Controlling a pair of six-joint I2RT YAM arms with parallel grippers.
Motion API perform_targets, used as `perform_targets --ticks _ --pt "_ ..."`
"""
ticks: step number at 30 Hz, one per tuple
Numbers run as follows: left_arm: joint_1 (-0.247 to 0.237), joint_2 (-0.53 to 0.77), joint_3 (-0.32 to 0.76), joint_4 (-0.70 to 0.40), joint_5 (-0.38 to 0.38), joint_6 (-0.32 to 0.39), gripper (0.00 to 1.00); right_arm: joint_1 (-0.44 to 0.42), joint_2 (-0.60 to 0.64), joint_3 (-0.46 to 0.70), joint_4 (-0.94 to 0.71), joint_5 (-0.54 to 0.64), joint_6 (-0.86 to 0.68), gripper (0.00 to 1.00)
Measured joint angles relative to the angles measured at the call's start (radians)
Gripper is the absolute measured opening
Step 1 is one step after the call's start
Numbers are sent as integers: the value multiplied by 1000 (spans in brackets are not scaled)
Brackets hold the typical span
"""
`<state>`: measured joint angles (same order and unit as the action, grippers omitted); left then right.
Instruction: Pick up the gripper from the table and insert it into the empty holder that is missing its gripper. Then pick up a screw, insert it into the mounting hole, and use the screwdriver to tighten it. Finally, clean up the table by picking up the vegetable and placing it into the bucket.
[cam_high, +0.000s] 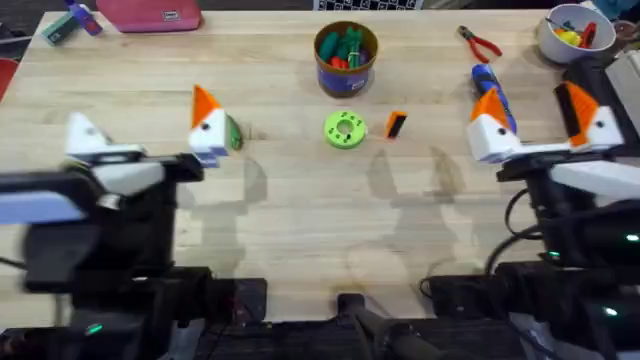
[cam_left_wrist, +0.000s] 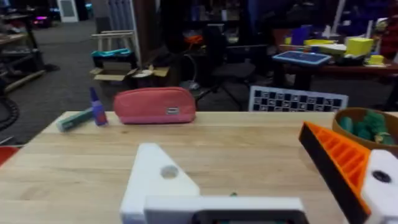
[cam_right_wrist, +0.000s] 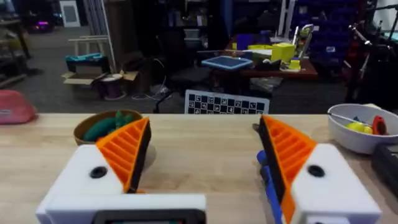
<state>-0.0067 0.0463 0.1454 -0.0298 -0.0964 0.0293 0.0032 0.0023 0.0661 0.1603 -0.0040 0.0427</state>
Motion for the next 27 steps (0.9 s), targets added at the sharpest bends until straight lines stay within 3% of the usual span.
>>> perform_targets --ticks 6,11,14,21,27 --pt "0 246 337 -239 -63 17 986 0 131 256 -202 0 10 994" --pt "0 547 611 -513 -82 24 986 0 371 509 -453 0 10 994" --pt "0 710 727 -620 -83 24 985 0 542 645 -601 0 9 994" --pt "0 993 900 -744 -84 -30 985 0 891 899 -879 0 9 994" --pt "0 1122 949 -744 -83 -90 985 0 1039 993 -938 0 9 994"
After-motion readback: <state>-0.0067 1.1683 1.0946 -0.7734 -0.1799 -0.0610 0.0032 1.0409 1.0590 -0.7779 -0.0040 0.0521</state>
